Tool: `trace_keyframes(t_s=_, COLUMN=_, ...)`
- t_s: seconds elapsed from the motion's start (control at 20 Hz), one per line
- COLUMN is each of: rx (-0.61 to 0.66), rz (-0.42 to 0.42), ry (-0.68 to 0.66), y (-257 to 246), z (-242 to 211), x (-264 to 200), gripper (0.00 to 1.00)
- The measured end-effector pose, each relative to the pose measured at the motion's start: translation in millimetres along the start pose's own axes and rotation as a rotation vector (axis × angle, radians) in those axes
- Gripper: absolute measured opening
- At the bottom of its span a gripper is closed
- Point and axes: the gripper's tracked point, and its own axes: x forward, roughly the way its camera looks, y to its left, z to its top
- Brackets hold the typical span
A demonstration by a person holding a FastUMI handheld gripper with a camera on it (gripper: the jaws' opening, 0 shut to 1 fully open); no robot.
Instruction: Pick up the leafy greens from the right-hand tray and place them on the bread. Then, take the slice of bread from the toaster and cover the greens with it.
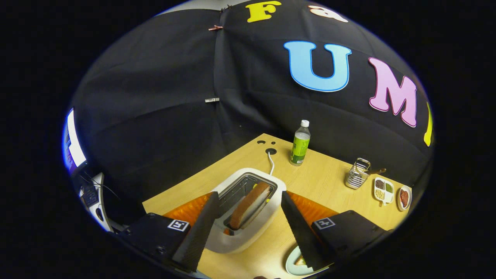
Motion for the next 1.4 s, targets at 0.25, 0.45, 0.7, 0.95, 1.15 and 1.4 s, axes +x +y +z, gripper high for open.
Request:
trace_keyframes(t_s=0.25, rx=0.033, rz=-0.053, ry=0.049, y=3.6, z=-13.7, x=28.9, gripper=1.00)
trace_keyframes(t_s=0.45, rx=0.048, rz=-0.080, ry=0.062, y=2.7, z=-16.2, x=38.4, gripper=0.89)
trace_keyframes(t_s=0.7, rx=0.045, rz=-0.110, ry=0.097, y=1.1, z=-27.2, x=42.9, gripper=0.51)
trace_keyframes(t_s=0.95, rx=0.066, rz=-0.085, ry=0.136, y=3.2, z=-28.9, x=39.5, gripper=0.19)
trace_keyframes(t_s=1.15, rx=0.126, rz=-0.026, ry=0.141, y=5.8, z=-25.2, x=37.5, gripper=0.12)
trace_keyframes(t_s=1.4, rx=0.156, rz=0.004, ry=0.087, y=-2.0, z=0.8, x=18.2, gripper=0.09)
